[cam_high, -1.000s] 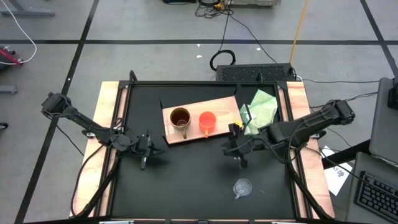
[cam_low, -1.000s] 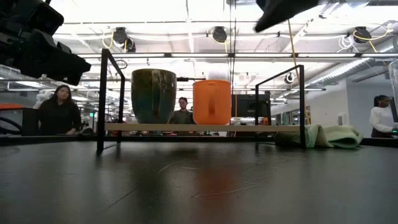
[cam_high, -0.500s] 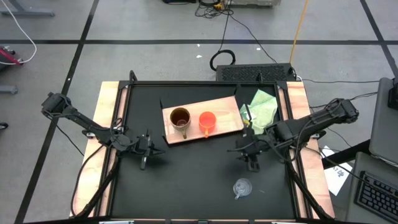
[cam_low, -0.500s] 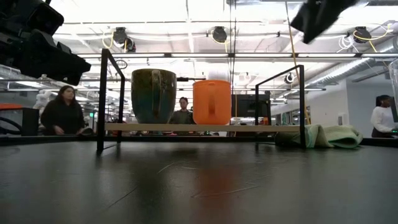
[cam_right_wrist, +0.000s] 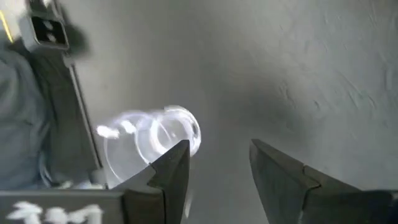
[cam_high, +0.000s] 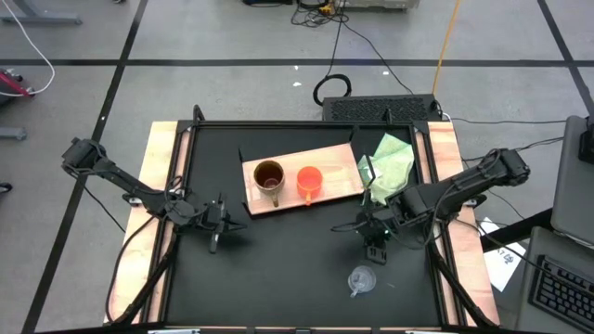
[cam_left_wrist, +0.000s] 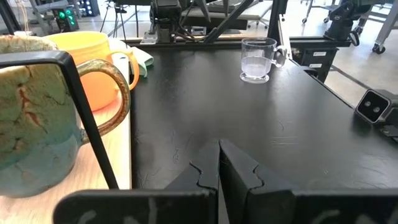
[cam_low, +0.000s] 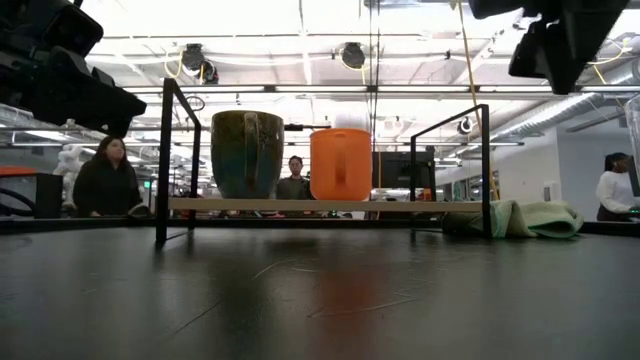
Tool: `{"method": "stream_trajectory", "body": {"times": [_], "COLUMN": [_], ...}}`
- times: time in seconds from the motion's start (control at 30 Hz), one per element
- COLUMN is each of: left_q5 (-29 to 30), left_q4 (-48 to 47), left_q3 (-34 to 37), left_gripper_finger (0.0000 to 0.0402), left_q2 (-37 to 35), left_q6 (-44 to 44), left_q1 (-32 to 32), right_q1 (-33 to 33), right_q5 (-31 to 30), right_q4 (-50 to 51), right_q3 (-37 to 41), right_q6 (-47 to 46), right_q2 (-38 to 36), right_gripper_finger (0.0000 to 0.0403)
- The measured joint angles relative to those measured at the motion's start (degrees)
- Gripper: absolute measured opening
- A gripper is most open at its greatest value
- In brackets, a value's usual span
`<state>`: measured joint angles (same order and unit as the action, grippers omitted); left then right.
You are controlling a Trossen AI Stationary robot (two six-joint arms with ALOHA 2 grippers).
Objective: Stack small to large cups/mugs on shelf
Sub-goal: Put the transparent mug on the shelf
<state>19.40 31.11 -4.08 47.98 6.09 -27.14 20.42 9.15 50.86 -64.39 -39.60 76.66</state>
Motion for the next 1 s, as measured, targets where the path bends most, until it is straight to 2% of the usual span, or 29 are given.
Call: {"method": "stream_trajectory", "body": {"times": [0.17, 0.53, 1.0], "left_q5": [0.0, 0.0, 0.0], "left_q4": [0.0, 0.0, 0.0], "left_q3": [0.0, 0.0, 0.0], "left_gripper_finger": [0.0010, 0.0010, 0.0010], "left_q2": [0.0, 0.0, 0.0], "left_q6": [0.2, 0.2, 0.2], "left_q1": [0.0, 0.0, 0.0], "right_q1": [2.3, 7.6, 9.8], "right_q5": [0.1, 0.1, 2.5], "right_q4": [-5.5, -9.4, -15.5], "right_q3": [1.6, 7.0, 10.6], "right_q6": [-4.9, -13.7, -17.2], "right_q2": [0.1, 0.1, 0.1], "right_gripper_finger": [0.0160, 0.0160, 0.0160]}}
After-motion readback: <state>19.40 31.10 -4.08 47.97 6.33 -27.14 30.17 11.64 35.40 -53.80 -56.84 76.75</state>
